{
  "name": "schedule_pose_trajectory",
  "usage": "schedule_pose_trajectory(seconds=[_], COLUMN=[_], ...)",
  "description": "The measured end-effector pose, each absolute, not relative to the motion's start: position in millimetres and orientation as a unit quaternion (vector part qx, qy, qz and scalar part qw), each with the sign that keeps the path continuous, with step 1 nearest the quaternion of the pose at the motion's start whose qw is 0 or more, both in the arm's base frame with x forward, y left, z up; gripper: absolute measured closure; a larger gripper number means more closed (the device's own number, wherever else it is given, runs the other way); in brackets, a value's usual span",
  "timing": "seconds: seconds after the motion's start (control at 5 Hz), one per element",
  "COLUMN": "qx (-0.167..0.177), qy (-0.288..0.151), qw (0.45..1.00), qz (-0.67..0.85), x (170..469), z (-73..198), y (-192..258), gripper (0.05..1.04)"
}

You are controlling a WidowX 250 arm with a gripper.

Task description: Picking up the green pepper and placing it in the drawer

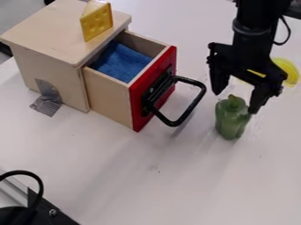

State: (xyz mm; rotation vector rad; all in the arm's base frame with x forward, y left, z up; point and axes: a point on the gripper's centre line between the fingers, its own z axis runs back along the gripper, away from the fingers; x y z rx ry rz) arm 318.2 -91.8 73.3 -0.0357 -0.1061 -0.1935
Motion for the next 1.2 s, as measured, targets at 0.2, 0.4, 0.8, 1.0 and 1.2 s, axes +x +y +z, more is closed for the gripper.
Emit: schedule_pose_trajectory(seconds=[0.2,0.4,0.8,1.0,1.2], qx=[-0.018,-0.014,-0.015,-0.019,-0.035], qy=[-0.048,-0.042,-0.035,-0.05,-0.1], qw=[0.994,0.995,0.995,0.996,0.994], qz=[-0.092,-0.091,-0.088,-0.068,-0.038], x=[319,319,318,320,319], z=[65,60,59,80,128], y=[-91,-90,-89,-74,-55], gripper=[0.417,0.722,0.943,0.995,0.998])
